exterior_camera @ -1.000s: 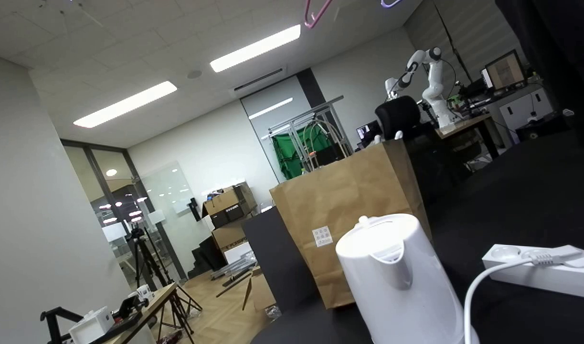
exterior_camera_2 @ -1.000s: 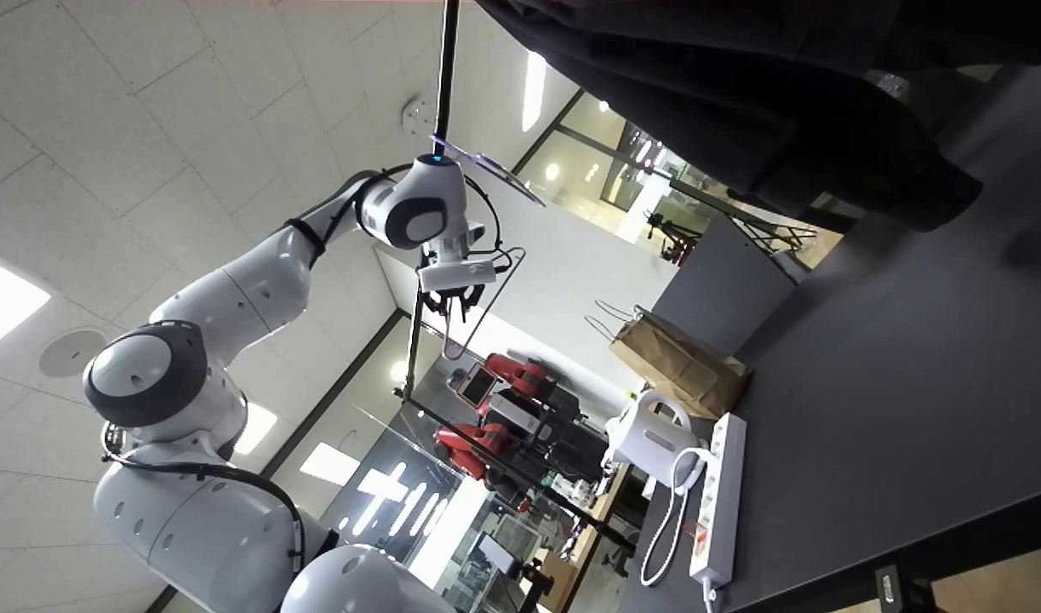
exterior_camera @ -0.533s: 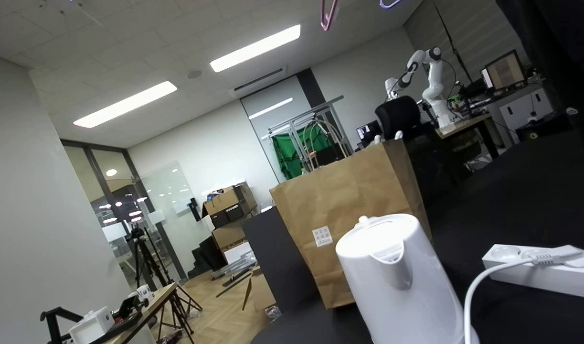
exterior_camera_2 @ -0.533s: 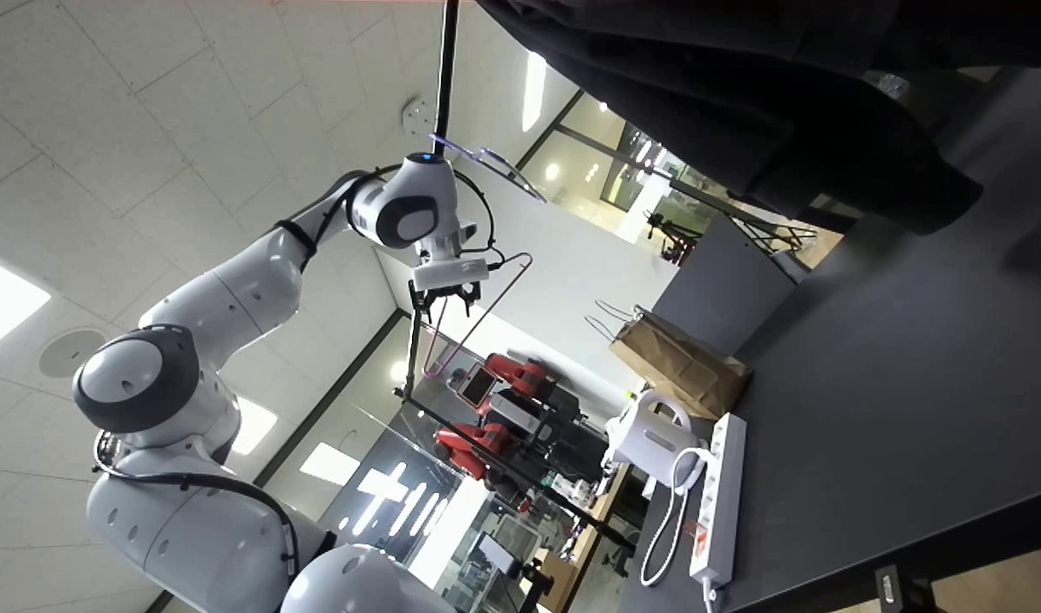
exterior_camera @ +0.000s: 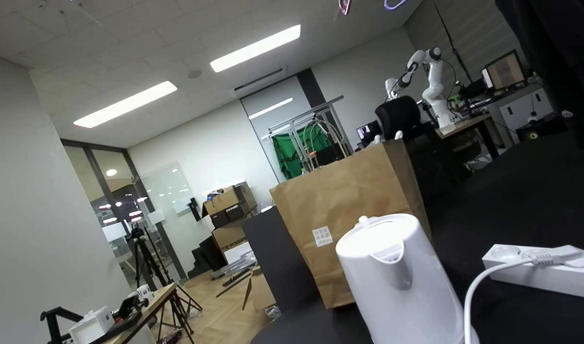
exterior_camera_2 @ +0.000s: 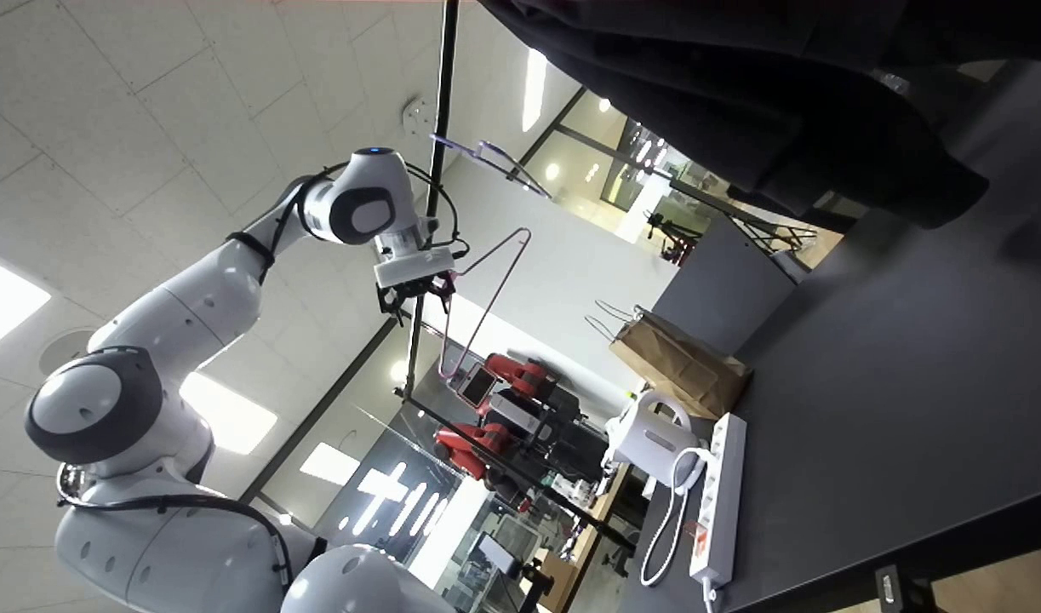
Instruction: Pick up the clothing hanger from the table and hang it on the metallic object
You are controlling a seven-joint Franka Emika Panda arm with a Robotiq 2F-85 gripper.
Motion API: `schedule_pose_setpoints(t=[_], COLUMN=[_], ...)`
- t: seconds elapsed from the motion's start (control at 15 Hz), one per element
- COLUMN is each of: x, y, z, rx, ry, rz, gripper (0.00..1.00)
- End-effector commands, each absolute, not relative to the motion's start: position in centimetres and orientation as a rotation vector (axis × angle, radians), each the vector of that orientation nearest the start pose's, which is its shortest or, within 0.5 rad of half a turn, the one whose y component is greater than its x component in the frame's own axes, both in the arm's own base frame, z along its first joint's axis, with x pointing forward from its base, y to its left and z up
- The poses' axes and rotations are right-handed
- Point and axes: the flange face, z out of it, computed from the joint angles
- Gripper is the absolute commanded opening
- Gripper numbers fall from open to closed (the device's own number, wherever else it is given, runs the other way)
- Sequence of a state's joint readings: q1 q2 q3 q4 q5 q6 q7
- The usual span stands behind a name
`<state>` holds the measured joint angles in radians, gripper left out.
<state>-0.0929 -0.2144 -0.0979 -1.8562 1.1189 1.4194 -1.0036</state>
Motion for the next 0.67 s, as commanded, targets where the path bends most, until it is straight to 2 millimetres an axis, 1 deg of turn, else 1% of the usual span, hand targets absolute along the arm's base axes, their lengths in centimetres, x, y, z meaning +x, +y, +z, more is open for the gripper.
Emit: schedule_pose_setpoints(t=[0.0,0.2,0.33,0.6], x=[45.8,44.6,43.9,43.5], y=[0.8,0.7,0.6,-0.2], z=[70.5,72.0,72.8,74.4], rx=[-1.956,-2.127,-2.229,-2.341], ry=[-0.92,-0.892,-0.918,-0.877], rz=[-0.603,-0.654,-0.717,-0.999], gripper=[1.0,1.0,1.0,1.0])
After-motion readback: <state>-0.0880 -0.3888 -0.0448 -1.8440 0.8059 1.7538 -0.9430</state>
